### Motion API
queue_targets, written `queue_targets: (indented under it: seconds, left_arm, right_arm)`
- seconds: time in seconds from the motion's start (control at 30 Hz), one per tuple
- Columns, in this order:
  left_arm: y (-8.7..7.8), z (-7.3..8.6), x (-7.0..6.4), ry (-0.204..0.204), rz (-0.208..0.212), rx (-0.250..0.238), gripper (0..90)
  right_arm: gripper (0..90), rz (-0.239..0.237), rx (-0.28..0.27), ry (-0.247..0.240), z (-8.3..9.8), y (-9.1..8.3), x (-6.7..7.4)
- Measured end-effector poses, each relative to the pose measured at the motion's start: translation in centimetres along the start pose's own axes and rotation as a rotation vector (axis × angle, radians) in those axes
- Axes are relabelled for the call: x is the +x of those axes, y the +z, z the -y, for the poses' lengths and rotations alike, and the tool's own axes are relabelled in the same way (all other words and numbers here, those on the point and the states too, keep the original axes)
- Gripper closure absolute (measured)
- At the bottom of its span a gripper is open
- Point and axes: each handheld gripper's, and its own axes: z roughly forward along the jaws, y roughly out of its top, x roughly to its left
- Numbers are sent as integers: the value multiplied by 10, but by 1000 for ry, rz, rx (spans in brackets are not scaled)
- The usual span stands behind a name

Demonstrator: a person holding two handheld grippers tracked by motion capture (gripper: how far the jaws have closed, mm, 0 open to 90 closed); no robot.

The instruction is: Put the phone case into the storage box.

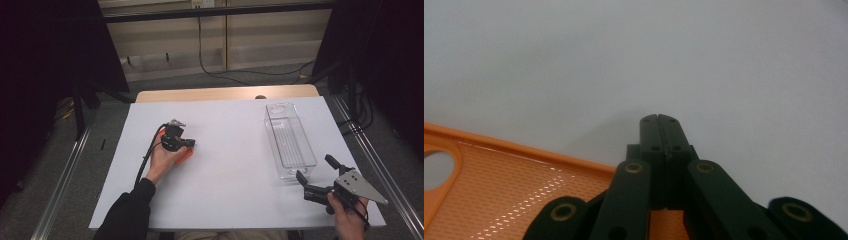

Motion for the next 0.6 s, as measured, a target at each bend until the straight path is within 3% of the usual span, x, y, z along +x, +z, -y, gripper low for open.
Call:
queue_targets:
  seconds: [0.37, 0.6]
  left_arm:
    - [-9, 8, -3, 38, -1, 21, 900]
    - [-13, 12, -3, 24, 15, 14, 900]
  right_arm:
    - [0, -2, -2, -3, 0, 0, 0]
    - [0, -3, -2, -2, 0, 0, 0]
